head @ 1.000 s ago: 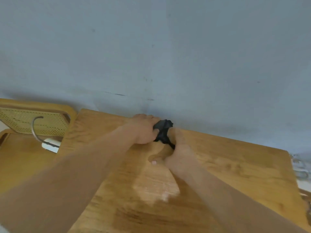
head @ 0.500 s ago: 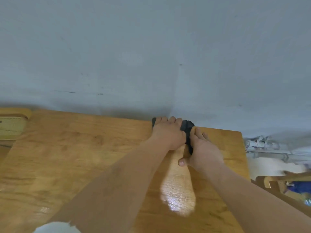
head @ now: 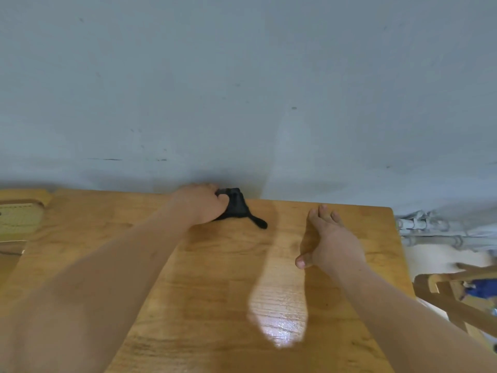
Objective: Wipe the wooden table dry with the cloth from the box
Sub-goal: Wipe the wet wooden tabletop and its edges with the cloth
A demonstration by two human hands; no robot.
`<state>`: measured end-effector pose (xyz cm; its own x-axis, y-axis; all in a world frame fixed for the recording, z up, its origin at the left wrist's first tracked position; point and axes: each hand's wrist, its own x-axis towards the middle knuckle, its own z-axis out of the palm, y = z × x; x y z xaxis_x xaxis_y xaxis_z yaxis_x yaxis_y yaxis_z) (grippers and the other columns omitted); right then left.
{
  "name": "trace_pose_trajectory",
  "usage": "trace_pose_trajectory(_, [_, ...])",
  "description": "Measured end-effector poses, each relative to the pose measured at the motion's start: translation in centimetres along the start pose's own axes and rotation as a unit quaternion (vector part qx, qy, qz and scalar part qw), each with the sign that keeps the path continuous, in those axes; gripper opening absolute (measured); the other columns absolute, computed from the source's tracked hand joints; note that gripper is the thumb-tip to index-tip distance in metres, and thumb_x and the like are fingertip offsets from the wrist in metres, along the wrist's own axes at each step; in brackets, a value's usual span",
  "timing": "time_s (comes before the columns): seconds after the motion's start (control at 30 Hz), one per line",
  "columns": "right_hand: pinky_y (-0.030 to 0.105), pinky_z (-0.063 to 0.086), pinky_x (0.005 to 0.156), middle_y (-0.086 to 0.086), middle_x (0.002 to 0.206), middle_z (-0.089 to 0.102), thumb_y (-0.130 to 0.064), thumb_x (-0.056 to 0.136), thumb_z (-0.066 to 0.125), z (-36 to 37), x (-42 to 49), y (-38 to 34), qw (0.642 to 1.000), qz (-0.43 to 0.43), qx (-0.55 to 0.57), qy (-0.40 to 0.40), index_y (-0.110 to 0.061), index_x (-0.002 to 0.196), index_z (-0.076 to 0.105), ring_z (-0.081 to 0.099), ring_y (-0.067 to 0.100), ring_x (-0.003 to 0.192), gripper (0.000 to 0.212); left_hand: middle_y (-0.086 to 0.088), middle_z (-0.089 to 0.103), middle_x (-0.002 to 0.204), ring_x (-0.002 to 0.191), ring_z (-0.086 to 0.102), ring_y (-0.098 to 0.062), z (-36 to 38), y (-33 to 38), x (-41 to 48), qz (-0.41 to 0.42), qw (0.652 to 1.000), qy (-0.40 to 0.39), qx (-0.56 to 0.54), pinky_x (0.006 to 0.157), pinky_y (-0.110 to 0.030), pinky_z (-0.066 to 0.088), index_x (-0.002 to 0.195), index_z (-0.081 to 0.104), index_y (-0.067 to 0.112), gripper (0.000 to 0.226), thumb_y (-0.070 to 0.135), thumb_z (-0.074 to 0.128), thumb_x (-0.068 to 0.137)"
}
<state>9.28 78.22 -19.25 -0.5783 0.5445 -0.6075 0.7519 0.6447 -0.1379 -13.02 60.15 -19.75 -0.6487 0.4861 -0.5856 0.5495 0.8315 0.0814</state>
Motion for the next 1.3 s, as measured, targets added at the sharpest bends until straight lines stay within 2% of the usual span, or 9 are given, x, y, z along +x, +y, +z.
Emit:
trace_pose_trajectory(0.1, [0.056,0.027,0.122,-0.014,0.17,-0.014,-0.037,0.065,0.095,-0.1,0.3,-0.4,1.0,0.01,0.004,-0.001,-0.034,0.164,0.005,-0.009,0.014,0.157,0.133,-0.007,0.067,0.115,0.099,0.062,-0.027,1.0,4.1,1.1,0.026,0.999,0.011,-0.016,0.093,-0.042,0.052,0.109,0.064,0.02,0.049,0.046,0.026,0.094])
trace_pose_trajectory(0.3, [0.055,0.029,0.121,-0.016,0.17,-0.009,-0.04,0.062,0.095,0.4,0.2,0.2,1.0,0.003,0.014,0.017,-0.035,0.164,0.011,-0.005,0.01,0.157,0.132,-0.007,0.053,0.141,0.127,0.051,-0.033,3.1,14.3,0.6,0.172,0.984,0.01,0.039,0.104,-0.048,0.04,0.144,0.044,0.018,0.052,0.04,0.04,0.096])
trace_pose_trajectory(0.43, [0.052,0.029,0.122,-0.019,0.169,-0.01,-0.042,0.064,0.095,0.3,0.2,0.1,1.0,0.001,0.005,0.014,-0.037,0.163,0.011,-0.006,0.008,0.157,0.13,-0.002,0.056,0.138,0.125,0.055,-0.028,2.5,11.1,1.2,0.219,0.975,0.03,0.009,0.089,-0.04,0.045,0.145,0.045,0.024,0.048,0.043,0.041,0.101])
trace_pose_trajectory(0.67, [0.053,0.03,0.122,-0.019,0.168,-0.015,-0.04,0.068,0.093,-0.1,0.2,0.1,1.0,0.006,0.005,-0.003,-0.038,0.163,0.004,-0.01,0.009,0.156,0.13,0.004,0.064,0.12,0.107,0.059,-0.022,0.7,2.4,1.3,0.119,0.993,-0.002,-0.018,0.09,-0.038,0.052,0.115,0.059,0.033,0.03,0.05,0.041,0.099])
trace_pose_trajectory(0.83, [0.056,0.028,0.122,-0.016,0.169,-0.016,-0.043,0.069,0.092,-0.1,0.6,0.6,1.0,-0.006,0.001,-0.017,-0.035,0.164,0.003,-0.01,0.013,0.157,0.13,-0.008,0.043,0.147,0.138,0.038,-0.03,1.6,5.8,1.2,0.093,0.996,0.01,-0.009,0.107,-0.046,0.042,0.141,0.051,0.024,0.044,0.045,0.038,0.105])
trace_pose_trajectory(1.03, [0.051,0.035,0.118,-0.012,0.171,0.009,-0.055,0.061,0.091,0.2,-0.4,2.1,0.99,-0.098,0.092,0.034,-0.031,0.164,0.006,0.015,0.013,0.156,0.136,-0.01,0.047,0.148,0.135,0.042,-0.035,3.1,14.5,0.9,0.091,0.996,0.007,0.004,0.109,-0.047,0.039,0.147,0.044,0.024,0.046,0.044,0.036,0.107])
trace_pose_trajectory(1.13, [0.022,0.038,0.103,-0.016,0.146,0.047,-0.037,0.079,0.086,-3.2,-1.4,7.1,0.943,-0.094,0.318,0.01,-0.023,0.161,0.023,0.047,0.009,0.133,0.104,-0.009,0.046,0.15,0.137,0.042,-0.036,3.7,19.9,0.5,0.094,0.995,0.013,0.006,0.113,-0.048,0.035,0.15,0.04,0.027,0.046,0.042,0.034,0.108])
trace_pose_trajectory(1.23, [0.031,0.046,0.096,-0.002,0.137,0.062,-0.03,0.097,0.064,-5.8,-3.1,14.7,0.95,-0.048,0.296,0.084,-0.023,0.149,0.047,0.061,0.019,0.113,0.055,-0.007,0.041,0.156,0.141,0.038,-0.036,4.3,25.3,0.3,0.116,0.993,0.013,-0.005,0.119,-0.049,0.028,0.155,0.036,0.027,0.048,0.04,0.033,0.108])
trace_pose_trajectory(1.3, [0.035,0.048,0.096,0.007,0.131,0.067,-0.024,0.104,0.051,-6.0,-4.0,18.8,0.948,-0.017,0.299,0.103,-0.013,0.138,0.06,0.063,0.023,0.115,0.037,-0.007,0.039,0.158,0.143,0.036,-0.036,4.6,28.9,0.2,0.132,0.991,0.011,-0.002,0.121,-0.05,0.026,0.157,0.033,0.027,0.049,0.039,0.032,0.109])
